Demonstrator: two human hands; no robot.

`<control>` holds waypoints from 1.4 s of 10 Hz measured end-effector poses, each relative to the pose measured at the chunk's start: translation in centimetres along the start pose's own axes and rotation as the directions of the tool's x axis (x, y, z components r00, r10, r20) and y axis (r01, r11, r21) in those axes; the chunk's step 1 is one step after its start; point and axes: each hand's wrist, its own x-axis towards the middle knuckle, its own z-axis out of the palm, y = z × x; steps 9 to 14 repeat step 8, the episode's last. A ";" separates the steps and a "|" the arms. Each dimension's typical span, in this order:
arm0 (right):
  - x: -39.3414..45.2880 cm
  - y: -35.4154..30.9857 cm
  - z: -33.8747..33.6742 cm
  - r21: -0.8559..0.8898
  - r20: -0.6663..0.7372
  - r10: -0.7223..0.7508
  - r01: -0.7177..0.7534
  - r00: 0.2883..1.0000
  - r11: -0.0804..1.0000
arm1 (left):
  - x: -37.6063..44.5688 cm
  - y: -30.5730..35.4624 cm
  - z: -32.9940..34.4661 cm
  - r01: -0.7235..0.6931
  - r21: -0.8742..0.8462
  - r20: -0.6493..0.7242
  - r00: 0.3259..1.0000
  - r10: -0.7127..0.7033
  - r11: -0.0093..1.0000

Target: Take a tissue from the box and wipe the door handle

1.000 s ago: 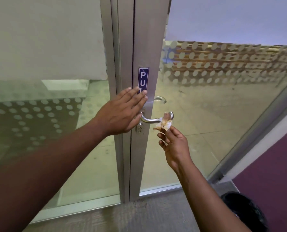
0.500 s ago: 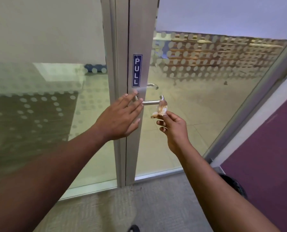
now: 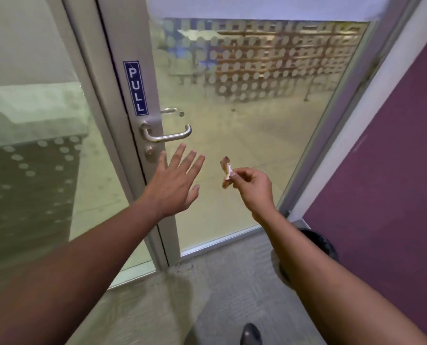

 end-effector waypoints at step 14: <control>9.8 27.5 -32.3 -0.284 -0.504 0.570 -0.748 0.649 0.600 | 23.0 30.1 10.2 -0.397 -0.121 0.175 0.894 0.413 0.910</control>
